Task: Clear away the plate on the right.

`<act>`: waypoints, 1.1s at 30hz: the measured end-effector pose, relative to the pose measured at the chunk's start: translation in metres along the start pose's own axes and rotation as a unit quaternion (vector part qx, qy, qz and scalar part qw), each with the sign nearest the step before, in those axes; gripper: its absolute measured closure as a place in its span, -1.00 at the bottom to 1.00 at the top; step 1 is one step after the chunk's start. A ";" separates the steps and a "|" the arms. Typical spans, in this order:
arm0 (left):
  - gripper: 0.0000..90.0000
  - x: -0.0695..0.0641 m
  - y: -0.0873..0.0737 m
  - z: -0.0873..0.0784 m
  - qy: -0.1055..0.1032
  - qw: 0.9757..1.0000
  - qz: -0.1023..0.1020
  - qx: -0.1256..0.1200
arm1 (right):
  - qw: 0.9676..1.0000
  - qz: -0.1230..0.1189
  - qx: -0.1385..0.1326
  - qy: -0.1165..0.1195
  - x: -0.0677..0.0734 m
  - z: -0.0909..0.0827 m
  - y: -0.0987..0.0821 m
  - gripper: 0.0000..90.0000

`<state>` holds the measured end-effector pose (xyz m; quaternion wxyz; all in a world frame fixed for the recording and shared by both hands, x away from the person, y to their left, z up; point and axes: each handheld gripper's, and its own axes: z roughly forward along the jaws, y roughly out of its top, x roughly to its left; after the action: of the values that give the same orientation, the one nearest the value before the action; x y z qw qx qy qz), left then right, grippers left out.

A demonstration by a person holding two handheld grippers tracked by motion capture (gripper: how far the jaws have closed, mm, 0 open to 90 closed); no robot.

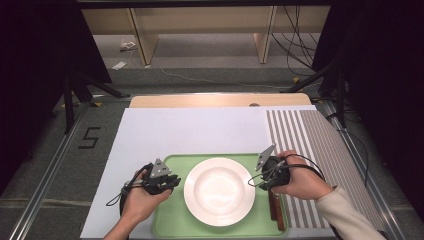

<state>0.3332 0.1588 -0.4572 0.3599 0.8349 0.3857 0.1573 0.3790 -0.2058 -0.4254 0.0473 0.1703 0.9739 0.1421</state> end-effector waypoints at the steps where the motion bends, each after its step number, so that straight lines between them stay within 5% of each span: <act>1: 0.69 0.000 0.000 -0.001 0.000 1.000 -0.001 -0.003 | 1.000 0.015 0.000 0.003 0.000 -0.002 -0.001 0.40; 10: 0.14 0.004 0.004 -0.011 0.006 0.999 -0.023 -0.044 | 0.997 0.046 -0.054 -0.003 -0.008 -0.009 -0.021 -0.01; 19: -0.64 0.007 0.004 -0.016 0.031 0.997 -0.043 -0.056 | 0.990 0.069 -0.120 -0.014 -0.013 -0.015 -0.040 -0.24; 24: -0.87 0.007 0.003 -0.016 0.039 0.997 -0.039 -0.050 | 0.988 0.081 -0.128 -0.014 -0.014 -0.015 -0.048 -0.33; 33: -1.00 0.010 0.001 -0.019 0.041 0.997 -0.030 -0.055 | 0.985 0.088 -0.147 -0.017 -0.014 -0.014 -0.060 -0.42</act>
<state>0.3299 0.1751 -0.4437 0.3936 0.7948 0.4160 0.2011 0.3713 -0.2687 -0.4286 0.0757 0.2485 0.9227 0.2848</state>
